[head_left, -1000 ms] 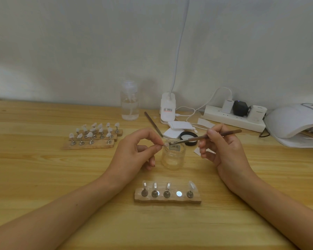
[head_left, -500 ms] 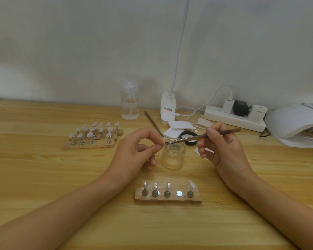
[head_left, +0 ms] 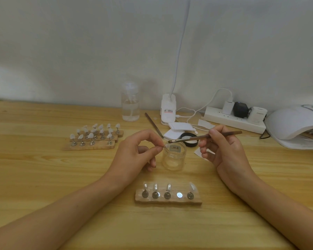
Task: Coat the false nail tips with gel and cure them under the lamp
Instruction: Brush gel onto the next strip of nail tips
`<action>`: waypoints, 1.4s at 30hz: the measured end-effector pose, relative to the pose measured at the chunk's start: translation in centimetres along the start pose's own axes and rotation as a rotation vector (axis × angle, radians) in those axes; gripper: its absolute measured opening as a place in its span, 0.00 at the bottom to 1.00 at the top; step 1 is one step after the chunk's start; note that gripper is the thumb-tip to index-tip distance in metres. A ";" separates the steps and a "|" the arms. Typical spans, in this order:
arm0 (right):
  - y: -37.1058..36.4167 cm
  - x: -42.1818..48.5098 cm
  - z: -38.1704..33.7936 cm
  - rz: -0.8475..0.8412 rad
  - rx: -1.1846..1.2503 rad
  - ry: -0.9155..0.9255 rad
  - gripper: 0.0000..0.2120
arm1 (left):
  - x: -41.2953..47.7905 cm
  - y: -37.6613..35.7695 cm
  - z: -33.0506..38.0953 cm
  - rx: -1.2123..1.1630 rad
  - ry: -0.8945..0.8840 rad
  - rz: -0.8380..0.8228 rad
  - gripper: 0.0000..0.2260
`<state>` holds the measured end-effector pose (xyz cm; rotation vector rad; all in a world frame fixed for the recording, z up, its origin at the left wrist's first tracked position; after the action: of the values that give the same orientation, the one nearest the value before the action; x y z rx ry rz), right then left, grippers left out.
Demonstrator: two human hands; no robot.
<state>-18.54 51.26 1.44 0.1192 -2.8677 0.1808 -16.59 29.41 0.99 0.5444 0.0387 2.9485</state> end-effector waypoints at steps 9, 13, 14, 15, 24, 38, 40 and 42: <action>0.0 0.1 0.1 -0.014 0.002 0.010 0.07 | 0.0 0.0 -0.1 0.005 -0.003 -0.006 0.04; -0.1 0.0 0.2 0.000 -0.033 0.001 0.07 | 0.0 0.1 -0.1 -0.004 0.004 -0.008 0.04; 0.1 0.1 0.3 0.024 -0.028 -0.007 0.07 | 0.0 0.0 -0.1 -0.004 0.001 -0.009 0.04; 0.2 0.1 0.3 0.037 -0.016 -0.010 0.06 | 0.0 0.0 -0.1 -0.003 -0.001 -0.011 0.04; 0.2 0.1 0.3 0.060 -0.012 -0.022 0.06 | 0.1 0.1 -0.2 -0.005 0.001 -0.010 0.04; -0.3 0.0 0.0 -0.011 -0.053 0.003 0.07 | 0.1 0.1 -0.3 -0.014 0.005 -0.011 0.04; 0.0 0.0 0.2 0.030 -0.039 -0.013 0.06 | 0.1 0.1 -0.3 -0.016 0.004 -0.011 0.04; 0.0 0.0 0.0 0.028 -0.009 0.002 0.06 | 0.1 0.1 -0.3 -0.017 0.009 -0.009 0.04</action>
<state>-18.58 51.29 1.43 0.0774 -2.8694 0.1729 -16.78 29.34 0.71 0.5275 0.0163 2.9398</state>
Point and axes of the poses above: each hand's wrist, its own x-axis towards the middle knuckle, its own y-axis out of the back of the hand, z = x × y, the point moved 3 cm from there along x, towards the middle knuckle, and after that the axes turned 7 degrees about -x, right-handed, at the moved point
